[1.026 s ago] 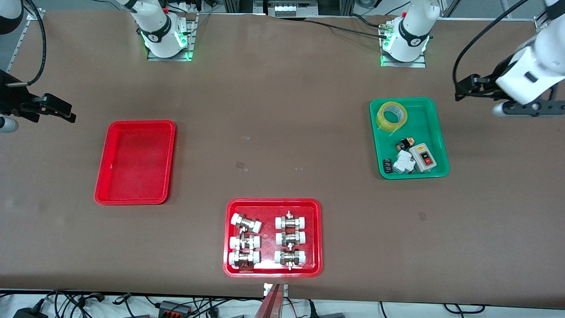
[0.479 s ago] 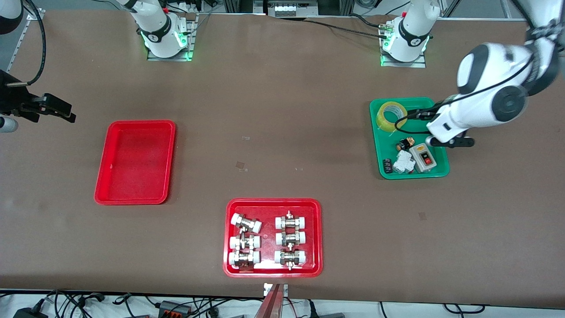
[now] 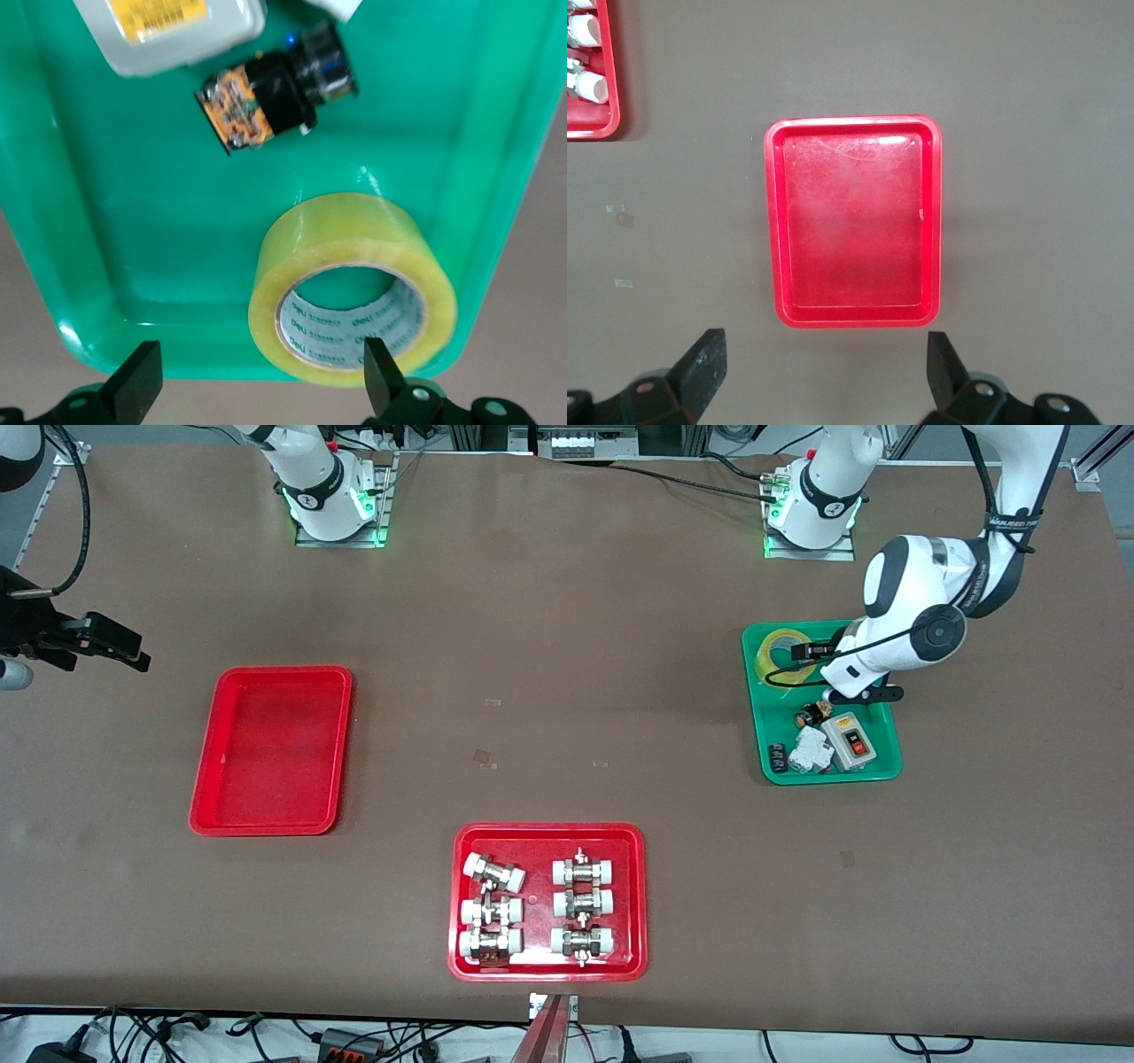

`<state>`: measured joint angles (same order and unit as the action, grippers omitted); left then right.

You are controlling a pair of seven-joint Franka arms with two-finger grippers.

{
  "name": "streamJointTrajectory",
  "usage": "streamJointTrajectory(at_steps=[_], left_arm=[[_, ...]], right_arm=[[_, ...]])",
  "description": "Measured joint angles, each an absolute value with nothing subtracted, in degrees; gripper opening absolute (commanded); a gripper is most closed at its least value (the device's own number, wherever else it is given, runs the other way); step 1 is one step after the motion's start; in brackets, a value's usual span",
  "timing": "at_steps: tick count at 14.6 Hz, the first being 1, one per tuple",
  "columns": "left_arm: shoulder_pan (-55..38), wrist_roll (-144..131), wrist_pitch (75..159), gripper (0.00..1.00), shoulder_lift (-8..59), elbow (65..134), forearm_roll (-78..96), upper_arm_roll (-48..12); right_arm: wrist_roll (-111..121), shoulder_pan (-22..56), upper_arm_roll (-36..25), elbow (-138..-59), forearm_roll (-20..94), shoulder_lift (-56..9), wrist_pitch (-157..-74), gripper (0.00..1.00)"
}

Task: Left arm passes tape to right arm into tray
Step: 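Close the left gripper on the yellow tape roll's rim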

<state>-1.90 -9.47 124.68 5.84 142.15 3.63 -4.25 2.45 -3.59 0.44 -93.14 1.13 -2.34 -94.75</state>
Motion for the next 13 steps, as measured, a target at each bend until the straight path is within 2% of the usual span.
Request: streamJointTrajectory(at_steps=[3, 4, 5, 7, 11, 13], left_arm=[[-1.85, -9.86, 127.99, 0.81, 7.37, 143.87, 3.65, -4.25], [-1.82, -9.91, 128.56, 0.7, 8.01, 143.89, 3.66, -4.25], [-1.8, -9.93, 128.84, 0.54, 8.58, 143.89, 3.67, -4.25], [-1.79, -9.99, 129.13, 0.29, 9.34, 143.89, 4.5, -4.25], [-1.78, -9.99, 129.17, 0.03, 9.53, 143.89, 5.23, -4.25], [-1.66, -9.98, 129.18, 0.01, 9.52, 143.82, 5.23, -4.22]], right_arm=[[2.45, -3.6, 0.44, -93.11, 1.13, -2.34, -94.71, 1.0], [2.45, -3.6, 0.44, -93.11, 1.13, -2.34, -94.69, 1.0], [2.45, -3.6, 0.44, -93.11, 1.13, -2.34, -94.66, 1.0], [2.45, -3.61, 0.44, -93.12, 1.13, -2.35, -94.62, 1.0], [2.45, -3.67, 0.42, -93.12, 1.13, -2.38, -94.04, 1.0], [2.45, -3.68, 0.42, -93.13, 1.13, -2.41, -93.57, 1.0]])
